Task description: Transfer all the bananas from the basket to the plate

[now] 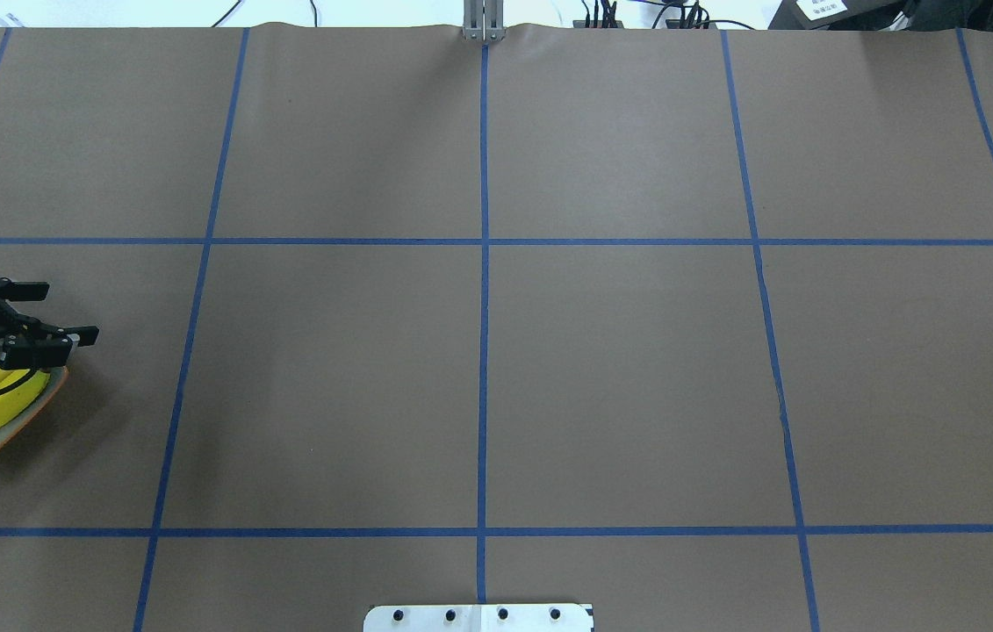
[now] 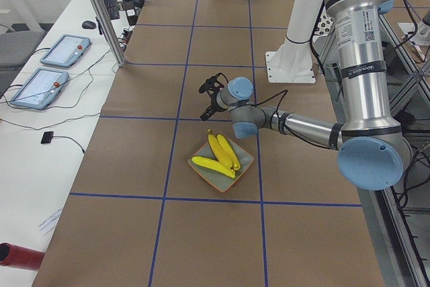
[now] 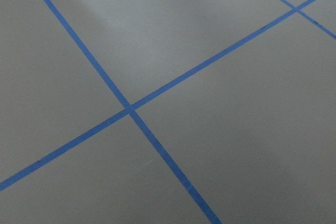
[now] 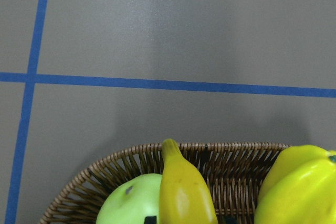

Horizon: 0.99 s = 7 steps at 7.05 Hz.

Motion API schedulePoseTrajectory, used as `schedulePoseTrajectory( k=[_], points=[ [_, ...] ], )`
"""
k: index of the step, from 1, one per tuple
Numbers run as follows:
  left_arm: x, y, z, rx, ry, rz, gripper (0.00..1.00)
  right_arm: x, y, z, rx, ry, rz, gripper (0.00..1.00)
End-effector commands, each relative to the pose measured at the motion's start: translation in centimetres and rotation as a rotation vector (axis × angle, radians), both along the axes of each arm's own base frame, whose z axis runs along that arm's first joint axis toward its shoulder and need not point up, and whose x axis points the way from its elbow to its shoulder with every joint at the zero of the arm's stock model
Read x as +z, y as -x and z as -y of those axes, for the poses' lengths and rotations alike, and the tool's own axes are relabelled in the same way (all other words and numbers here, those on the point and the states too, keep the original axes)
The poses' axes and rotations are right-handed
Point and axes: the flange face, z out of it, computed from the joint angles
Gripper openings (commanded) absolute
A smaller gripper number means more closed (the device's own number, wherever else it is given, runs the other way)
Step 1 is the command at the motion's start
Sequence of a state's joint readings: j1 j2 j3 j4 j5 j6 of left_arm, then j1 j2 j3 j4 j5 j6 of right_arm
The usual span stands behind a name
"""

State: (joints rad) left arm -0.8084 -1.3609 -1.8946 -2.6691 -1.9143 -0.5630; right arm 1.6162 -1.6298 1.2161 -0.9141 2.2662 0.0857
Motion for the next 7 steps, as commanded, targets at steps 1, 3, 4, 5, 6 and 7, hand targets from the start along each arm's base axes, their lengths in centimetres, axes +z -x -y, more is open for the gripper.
schedulePoseTrajectory(
  k=[1,3,4,5,6,7],
  points=[
    [0.1,0.0,0.0,0.000,0.001,0.001,0.99,-0.7,-0.1,0.3,-0.007,-0.024,-0.002,0.00],
    [0.0,0.0,0.0,0.000,0.001,0.001,0.99,-2.3,-3.1,0.0,0.037,-0.064,-0.013,0.00],
    [0.0,-0.1,0.0,0.002,0.001,0.001,0.99,-2.5,-5.0,-0.5,0.069,-0.074,-0.013,0.00],
    [0.3,-0.2,0.0,0.003,0.005,0.004,0.99,-3.0,-6.3,-0.7,0.082,-0.066,-0.015,0.00],
    [0.3,-0.2,0.0,0.003,0.005,0.004,0.99,-4.4,-8.0,-0.8,0.073,-0.055,-0.024,0.00],
    [0.2,-0.2,0.0,0.003,0.005,0.003,0.99,-8.2,-10.1,0.8,0.088,-0.041,-0.028,0.00]
  ],
)
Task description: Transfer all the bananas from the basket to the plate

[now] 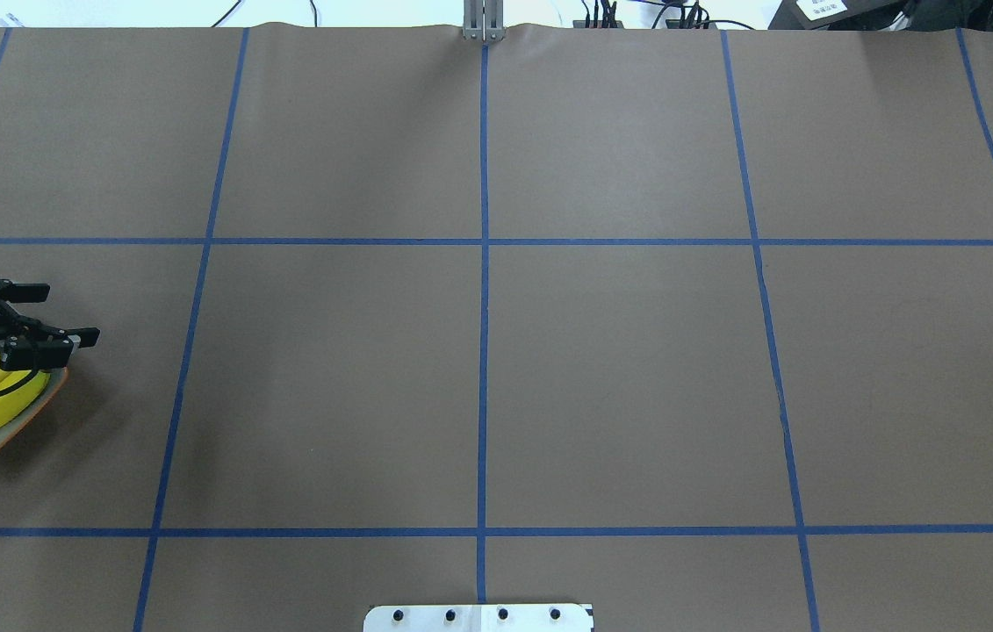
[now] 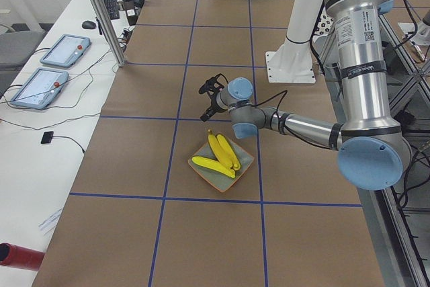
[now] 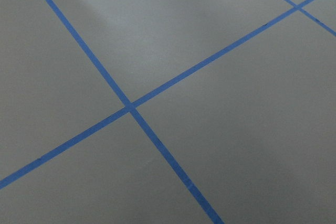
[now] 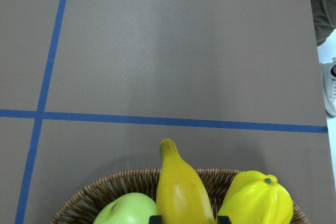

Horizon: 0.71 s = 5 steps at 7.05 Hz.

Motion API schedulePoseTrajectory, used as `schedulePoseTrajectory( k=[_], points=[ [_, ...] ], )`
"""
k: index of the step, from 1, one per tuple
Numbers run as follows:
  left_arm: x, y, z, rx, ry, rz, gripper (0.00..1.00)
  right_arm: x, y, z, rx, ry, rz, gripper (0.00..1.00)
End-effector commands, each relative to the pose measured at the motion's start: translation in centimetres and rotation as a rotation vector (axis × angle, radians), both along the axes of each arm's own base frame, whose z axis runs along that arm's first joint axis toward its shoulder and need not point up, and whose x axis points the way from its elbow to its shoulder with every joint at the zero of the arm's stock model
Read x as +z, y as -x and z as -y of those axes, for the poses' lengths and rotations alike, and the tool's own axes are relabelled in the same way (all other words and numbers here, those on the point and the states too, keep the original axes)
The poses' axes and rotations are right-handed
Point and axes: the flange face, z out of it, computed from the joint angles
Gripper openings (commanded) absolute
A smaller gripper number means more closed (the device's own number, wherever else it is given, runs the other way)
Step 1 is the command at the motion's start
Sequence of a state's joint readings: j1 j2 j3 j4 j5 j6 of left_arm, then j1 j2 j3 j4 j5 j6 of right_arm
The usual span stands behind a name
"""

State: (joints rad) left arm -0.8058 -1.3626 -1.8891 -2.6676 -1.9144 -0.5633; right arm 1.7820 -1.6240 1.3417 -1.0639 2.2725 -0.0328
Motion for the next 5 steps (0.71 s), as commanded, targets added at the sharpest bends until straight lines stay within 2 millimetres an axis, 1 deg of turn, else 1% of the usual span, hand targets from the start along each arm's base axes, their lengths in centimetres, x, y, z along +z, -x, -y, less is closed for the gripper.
schedulePoseTrajectory(
  k=[1,2,3,4,5],
  points=[
    [0.0,0.0,0.0,0.000,0.001,-0.001,0.99,-7.8,-3.6,3.2,0.021,0.019,-0.003,0.00],
    [-0.3,-0.3,0.2,-0.013,0.033,-0.022,0.99,-10.1,-4.0,4.6,0.029,0.021,-0.003,0.00],
    [-1.9,-1.1,0.9,-0.032,0.063,-0.076,0.99,-10.7,-3.4,5.5,0.038,0.033,0.011,0.00],
    [-3.6,-1.9,1.7,-0.047,0.087,-0.128,0.99,-12.1,-2.1,6.9,0.068,0.052,0.055,0.00],
    [-6.5,-3.3,3.1,-0.066,0.113,-0.204,0.99,-14.7,1.7,8.8,0.077,0.080,0.127,0.00]
  ],
)
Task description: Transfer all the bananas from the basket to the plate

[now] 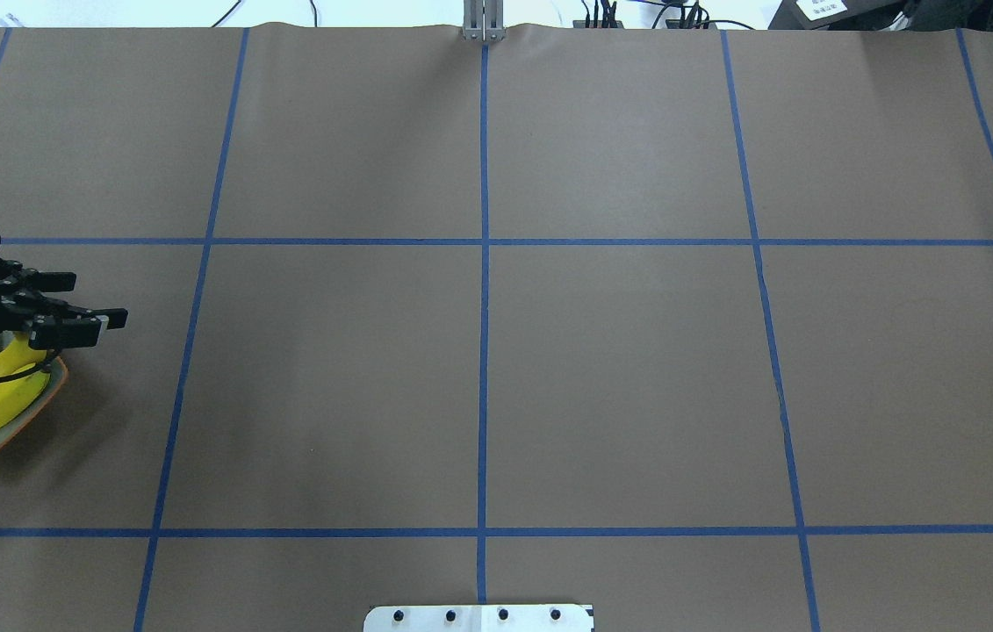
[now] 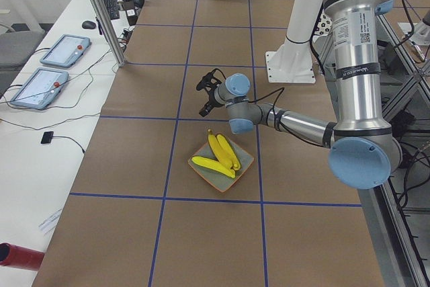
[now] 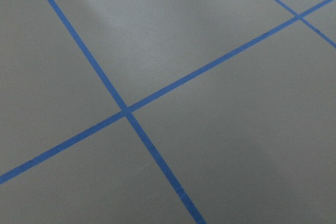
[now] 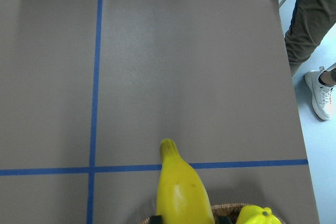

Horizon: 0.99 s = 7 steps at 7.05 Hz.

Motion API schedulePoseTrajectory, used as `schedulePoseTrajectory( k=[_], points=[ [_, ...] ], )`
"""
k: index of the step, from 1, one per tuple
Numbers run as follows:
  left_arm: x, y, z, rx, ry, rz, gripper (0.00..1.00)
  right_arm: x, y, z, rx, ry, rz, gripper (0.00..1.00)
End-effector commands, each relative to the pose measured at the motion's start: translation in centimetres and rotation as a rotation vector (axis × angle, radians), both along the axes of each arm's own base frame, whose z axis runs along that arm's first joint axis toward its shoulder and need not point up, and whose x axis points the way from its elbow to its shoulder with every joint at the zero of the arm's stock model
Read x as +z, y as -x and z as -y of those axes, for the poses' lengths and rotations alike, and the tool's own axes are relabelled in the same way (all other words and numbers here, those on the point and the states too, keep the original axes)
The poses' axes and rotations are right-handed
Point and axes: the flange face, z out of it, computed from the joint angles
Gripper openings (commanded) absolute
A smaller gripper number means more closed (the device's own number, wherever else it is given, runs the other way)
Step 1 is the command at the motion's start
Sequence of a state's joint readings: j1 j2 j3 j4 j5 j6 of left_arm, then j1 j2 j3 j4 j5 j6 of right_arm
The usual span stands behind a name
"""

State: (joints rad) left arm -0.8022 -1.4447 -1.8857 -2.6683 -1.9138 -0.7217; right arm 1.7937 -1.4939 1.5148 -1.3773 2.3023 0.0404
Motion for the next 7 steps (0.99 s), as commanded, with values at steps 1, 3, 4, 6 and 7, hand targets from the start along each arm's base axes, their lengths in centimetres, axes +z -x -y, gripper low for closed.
schedulePoseTrajectory(
  k=[1,3,4,6,7],
  points=[
    [-6.3,-2.7,2.6,-0.036,0.064,-0.171,0.99,-6.7,7.6,3.7,0.044,0.052,0.111,0.00],
    [-14.7,-5.2,4.2,-0.037,0.149,-0.385,0.99,-15.4,15.7,5.4,0.107,0.099,0.206,0.00],
    [-19.4,-7.8,4.0,0.006,0.201,-0.490,0.99,-18.9,19.3,6.6,0.136,0.109,0.262,0.00],
    [-26.2,-11.2,3.8,0.066,0.288,-0.632,0.99,-26.5,26.3,8.6,0.179,0.127,0.402,0.00],
    [-28.2,-12.6,3.4,0.094,0.295,-0.659,0.99,-30.0,29.4,8.1,0.169,0.120,0.470,0.00]
  ],
)
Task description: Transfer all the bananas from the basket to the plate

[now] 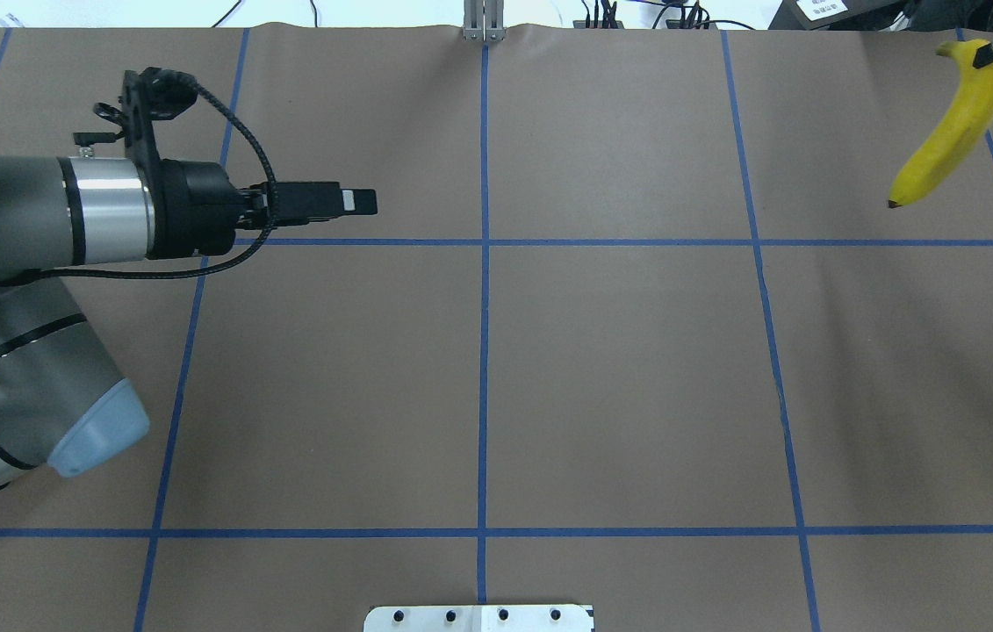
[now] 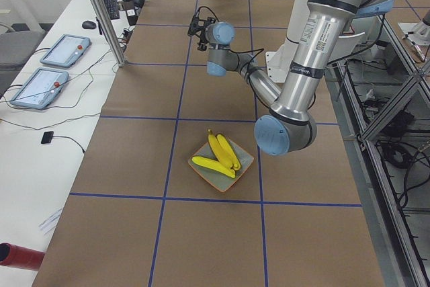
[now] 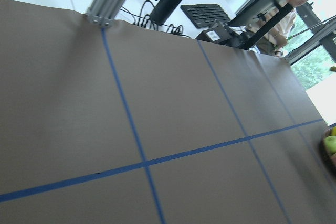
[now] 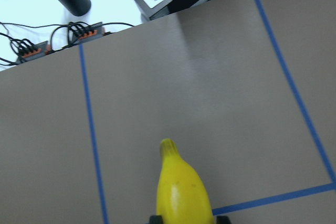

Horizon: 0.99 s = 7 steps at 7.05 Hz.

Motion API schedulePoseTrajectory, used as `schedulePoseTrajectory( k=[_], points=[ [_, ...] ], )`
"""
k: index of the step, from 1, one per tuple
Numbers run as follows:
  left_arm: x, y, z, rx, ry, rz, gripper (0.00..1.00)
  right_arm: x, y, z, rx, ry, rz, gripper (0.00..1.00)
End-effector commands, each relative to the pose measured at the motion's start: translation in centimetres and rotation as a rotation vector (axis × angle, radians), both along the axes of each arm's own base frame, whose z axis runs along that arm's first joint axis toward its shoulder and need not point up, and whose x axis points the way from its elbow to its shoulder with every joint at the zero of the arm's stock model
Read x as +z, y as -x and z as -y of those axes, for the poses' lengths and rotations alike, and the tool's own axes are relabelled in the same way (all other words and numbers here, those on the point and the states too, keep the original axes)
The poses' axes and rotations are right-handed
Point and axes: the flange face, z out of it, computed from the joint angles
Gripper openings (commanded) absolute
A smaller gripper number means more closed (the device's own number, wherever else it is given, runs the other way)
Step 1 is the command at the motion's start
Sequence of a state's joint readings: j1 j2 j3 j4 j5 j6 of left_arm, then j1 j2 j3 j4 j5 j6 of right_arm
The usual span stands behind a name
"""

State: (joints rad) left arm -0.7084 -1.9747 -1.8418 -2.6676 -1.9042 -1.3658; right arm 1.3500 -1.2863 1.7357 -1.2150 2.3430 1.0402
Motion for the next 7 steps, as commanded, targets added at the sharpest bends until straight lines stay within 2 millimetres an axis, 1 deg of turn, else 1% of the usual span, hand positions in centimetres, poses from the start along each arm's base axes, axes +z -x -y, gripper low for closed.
schedulePoseTrajectory(
  k=[1,2,3,4,5,6,7],
  points=[
    [-4.2,-2.6,-0.8,0.050,0.010,-0.073,0.99,-8.3,7.7,-1.1,-0.011,0.003,0.158,0.00],
    [-4.8,-3.4,-1.2,0.064,0.002,-0.079,0.99,-11.4,10.5,-1.5,-0.052,-0.017,0.184,0.00],
    [-5.5,-3.8,-1.6,0.073,-0.007,-0.088,0.99,-14.0,12.2,-2.3,-0.066,-0.007,0.221,0.00],
    [-5.7,-4.2,-1.7,0.079,-0.008,-0.091,0.99,-16.0,13.9,-3.3,-0.096,-0.025,0.240,0.00],
    [-5.6,-4.4,-1.6,0.079,-0.009,-0.089,0.99,-16.7,15.6,-4.4,-0.129,-0.031,0.248,0.00],
    [-5.4,-4.6,-1.4,0.079,-0.009,-0.083,0.99,-18.0,17.5,-5.6,-0.164,-0.025,0.252,0.00],
    [-5.3,-4.8,-1.5,0.081,-0.008,-0.082,0.99,-20.9,18.8,-7.1,-0.191,-0.013,0.250,0.00]
  ],
)
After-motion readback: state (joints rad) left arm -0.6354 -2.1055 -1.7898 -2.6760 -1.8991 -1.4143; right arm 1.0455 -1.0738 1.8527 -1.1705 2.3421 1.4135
